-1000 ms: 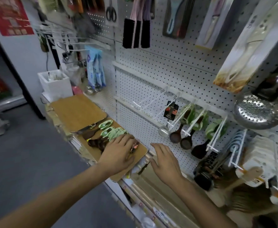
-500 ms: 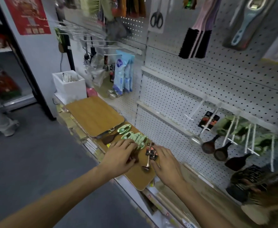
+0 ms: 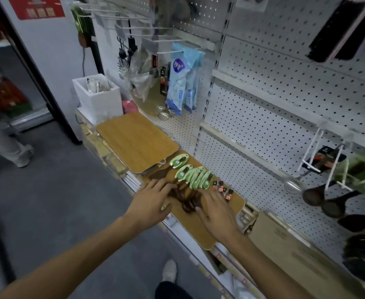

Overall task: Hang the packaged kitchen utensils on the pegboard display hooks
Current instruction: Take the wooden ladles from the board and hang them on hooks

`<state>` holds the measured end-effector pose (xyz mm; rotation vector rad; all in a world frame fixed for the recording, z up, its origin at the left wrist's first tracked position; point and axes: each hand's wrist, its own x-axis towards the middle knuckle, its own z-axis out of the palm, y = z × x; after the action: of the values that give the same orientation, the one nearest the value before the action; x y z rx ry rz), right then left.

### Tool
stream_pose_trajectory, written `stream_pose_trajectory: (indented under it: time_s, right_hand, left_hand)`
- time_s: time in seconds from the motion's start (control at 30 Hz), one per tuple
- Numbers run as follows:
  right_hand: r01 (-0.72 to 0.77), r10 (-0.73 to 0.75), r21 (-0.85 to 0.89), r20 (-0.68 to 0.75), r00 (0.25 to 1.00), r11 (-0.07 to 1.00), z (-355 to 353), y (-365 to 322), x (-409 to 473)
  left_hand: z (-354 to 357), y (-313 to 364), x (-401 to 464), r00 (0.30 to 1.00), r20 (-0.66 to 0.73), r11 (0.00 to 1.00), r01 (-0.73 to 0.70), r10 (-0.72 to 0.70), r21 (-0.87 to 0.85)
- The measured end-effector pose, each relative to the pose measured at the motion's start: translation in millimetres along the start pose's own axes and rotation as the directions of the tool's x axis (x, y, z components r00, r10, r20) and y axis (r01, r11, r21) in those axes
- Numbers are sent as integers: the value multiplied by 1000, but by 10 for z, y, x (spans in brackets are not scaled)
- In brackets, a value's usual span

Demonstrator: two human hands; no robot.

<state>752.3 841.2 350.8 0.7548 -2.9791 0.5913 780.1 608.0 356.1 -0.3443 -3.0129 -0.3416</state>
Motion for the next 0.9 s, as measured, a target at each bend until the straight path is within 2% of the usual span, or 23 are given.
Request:
stream_pose_trajectory:
  time_s: [0.5, 0.7, 0.9]
  right_hand:
    - [-11, 6, 50, 110, 994, 999, 723, 117, 1482]
    - [-76, 71, 31, 150, 986, 997, 1014, 79, 1813]
    - [-225, 219, 26, 147, 964, 974, 1452, -7, 2155]
  left_hand:
    - [300, -1177, 1024, 991, 75, 994, 112, -111, -8]
    - [571, -1573, 1382, 990, 141, 998, 36, -29, -45]
    - [983, -2062, 1816, 970, 226, 994, -74, 90, -77]
